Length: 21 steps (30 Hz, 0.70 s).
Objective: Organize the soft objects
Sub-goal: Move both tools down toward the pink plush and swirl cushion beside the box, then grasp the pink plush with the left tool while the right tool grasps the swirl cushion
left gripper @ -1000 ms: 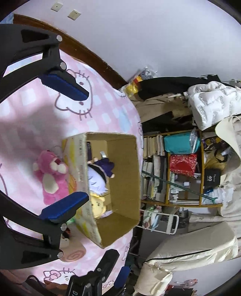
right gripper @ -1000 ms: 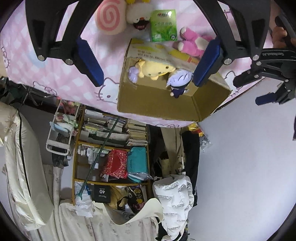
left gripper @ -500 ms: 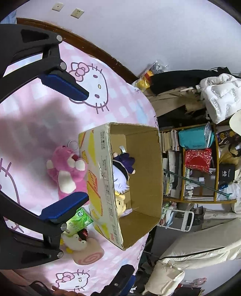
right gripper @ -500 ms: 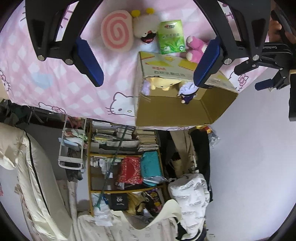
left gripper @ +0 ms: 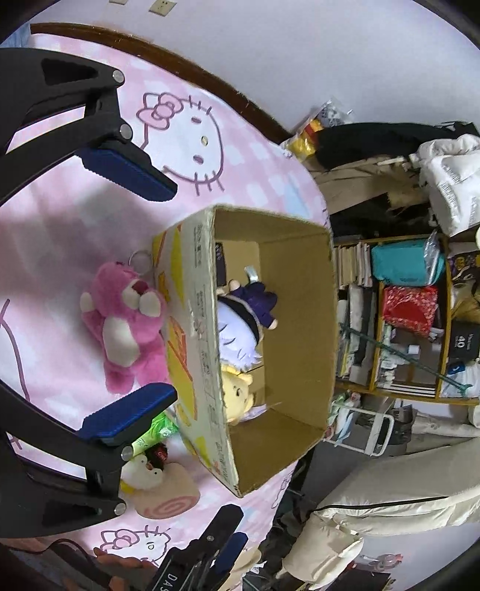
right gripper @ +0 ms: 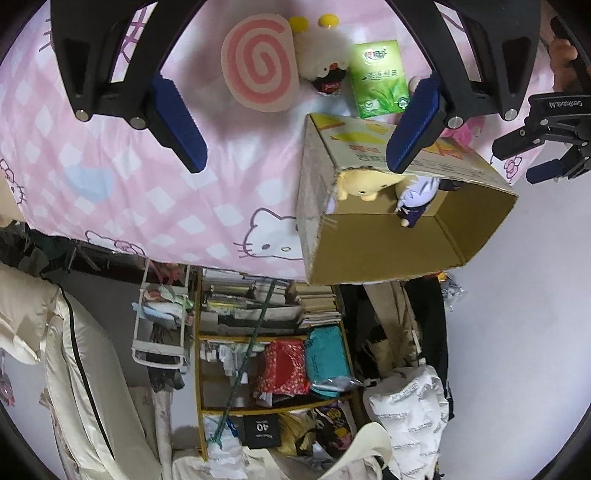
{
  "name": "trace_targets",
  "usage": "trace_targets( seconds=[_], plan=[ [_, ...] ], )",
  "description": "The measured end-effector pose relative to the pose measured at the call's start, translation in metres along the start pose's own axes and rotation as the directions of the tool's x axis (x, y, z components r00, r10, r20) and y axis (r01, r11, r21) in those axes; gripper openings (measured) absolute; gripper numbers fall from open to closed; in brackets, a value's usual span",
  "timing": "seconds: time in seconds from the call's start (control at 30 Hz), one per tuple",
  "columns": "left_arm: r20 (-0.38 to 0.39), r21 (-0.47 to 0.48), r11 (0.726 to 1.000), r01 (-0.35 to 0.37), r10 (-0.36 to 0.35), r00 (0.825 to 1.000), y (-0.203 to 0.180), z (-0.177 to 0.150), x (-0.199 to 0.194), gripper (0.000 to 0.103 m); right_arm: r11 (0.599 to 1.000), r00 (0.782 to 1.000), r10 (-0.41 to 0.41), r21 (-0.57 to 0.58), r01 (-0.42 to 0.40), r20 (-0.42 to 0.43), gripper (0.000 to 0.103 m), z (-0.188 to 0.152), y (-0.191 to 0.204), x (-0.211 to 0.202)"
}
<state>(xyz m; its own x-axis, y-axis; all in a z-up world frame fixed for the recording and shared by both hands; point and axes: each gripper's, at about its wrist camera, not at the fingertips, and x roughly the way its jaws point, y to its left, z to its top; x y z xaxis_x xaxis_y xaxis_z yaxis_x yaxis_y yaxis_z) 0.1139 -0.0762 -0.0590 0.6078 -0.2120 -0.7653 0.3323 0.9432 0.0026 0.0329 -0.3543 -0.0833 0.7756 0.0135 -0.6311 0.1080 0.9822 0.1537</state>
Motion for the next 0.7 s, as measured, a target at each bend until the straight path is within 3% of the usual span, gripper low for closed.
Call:
trace_targets(
  seconds=[0.7],
  plan=[
    [-0.16,0.073,0.996,0.054,-0.041,0.986,-0.03,-0.009,0.061,0.098,0.993,0.98,-0.033,0.103,0.054,-0.198,0.102,-0.024,-0.031,0.047]
  ],
)
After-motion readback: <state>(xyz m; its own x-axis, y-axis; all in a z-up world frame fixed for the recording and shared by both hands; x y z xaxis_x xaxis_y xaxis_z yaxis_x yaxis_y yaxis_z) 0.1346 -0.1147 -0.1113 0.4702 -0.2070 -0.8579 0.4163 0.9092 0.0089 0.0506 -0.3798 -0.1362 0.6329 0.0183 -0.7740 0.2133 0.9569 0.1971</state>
